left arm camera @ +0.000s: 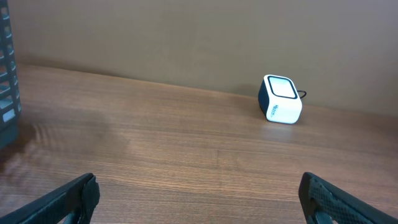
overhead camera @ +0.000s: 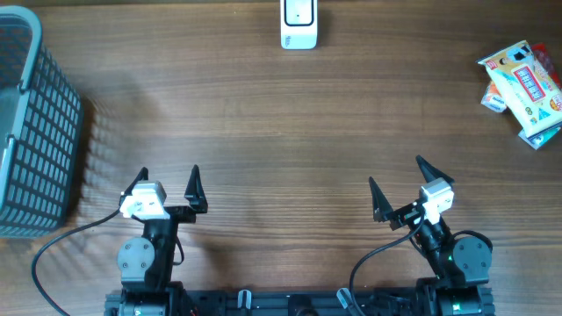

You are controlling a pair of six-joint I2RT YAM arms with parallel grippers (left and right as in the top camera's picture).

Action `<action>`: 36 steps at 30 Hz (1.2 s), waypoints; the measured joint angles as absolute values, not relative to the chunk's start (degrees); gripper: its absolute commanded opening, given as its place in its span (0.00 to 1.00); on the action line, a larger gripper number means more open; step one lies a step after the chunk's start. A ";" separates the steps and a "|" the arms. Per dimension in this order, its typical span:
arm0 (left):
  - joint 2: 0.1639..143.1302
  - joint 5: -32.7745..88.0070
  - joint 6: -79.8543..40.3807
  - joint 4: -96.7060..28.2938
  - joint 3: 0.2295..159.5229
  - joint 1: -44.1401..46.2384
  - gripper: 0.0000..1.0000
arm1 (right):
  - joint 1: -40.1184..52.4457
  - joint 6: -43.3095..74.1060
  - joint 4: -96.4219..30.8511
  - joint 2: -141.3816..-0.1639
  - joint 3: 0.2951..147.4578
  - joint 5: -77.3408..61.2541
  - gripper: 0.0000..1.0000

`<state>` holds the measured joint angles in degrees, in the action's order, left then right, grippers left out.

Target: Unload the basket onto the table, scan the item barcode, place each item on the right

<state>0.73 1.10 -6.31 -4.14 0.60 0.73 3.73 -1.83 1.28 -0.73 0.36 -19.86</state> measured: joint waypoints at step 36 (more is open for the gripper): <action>0.73 1.08 -6.31 -4.14 0.58 0.73 1.00 | 3.73 -3.33 -0.03 -0.73 0.36 -0.93 1.00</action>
